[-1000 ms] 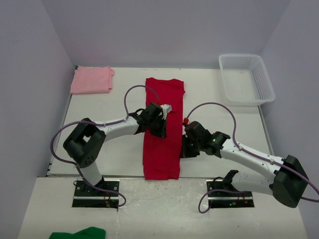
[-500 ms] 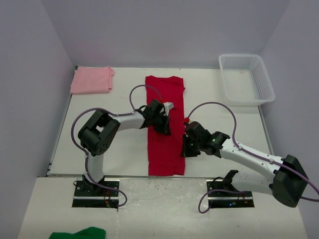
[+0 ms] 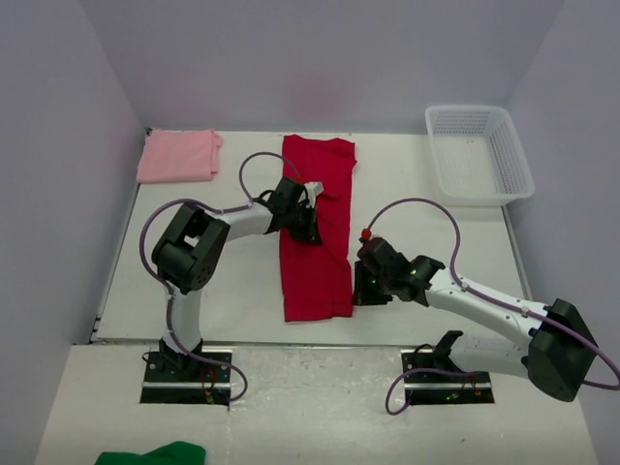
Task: Fold and stack the t-shirts
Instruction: Grab the bottom of the folded rectangular tshirt with both arms
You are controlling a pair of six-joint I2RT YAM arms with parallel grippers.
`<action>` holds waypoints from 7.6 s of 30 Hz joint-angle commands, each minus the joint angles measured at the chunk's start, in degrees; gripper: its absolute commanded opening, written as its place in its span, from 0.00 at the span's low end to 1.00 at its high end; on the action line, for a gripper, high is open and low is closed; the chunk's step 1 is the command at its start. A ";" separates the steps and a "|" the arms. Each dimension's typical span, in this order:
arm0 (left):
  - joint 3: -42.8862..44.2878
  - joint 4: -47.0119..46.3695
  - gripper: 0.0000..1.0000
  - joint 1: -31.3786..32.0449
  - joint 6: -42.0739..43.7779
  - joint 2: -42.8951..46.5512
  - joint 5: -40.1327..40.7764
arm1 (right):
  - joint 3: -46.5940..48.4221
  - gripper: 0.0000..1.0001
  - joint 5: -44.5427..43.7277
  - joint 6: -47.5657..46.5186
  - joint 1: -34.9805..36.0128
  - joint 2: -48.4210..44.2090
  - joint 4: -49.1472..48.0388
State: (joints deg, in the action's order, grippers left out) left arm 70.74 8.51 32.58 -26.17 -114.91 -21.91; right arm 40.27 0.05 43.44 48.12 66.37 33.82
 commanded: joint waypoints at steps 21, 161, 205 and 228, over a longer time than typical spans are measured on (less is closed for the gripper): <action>-14.13 4.04 0.00 3.89 -2.48 25.51 5.72 | -5.38 0.00 6.54 2.88 1.63 8.33 -15.80; -38.66 29.63 0.27 25.52 -25.33 62.18 27.18 | -18.21 0.31 -2.08 23.00 14.46 2.10 -23.80; -48.33 11.79 0.48 25.43 -27.18 52.69 20.68 | -18.30 0.00 -4.71 23.71 16.13 -1.51 -18.62; -48.15 18.82 0.00 25.52 -27.44 64.54 17.78 | -9.78 0.00 -11.56 18.97 18.41 -1.14 -5.88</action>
State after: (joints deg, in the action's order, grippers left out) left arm 22.61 25.12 57.84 -53.41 -53.34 -2.46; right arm 27.16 -6.72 64.71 65.78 66.43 21.50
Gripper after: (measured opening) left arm 0.009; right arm 0.010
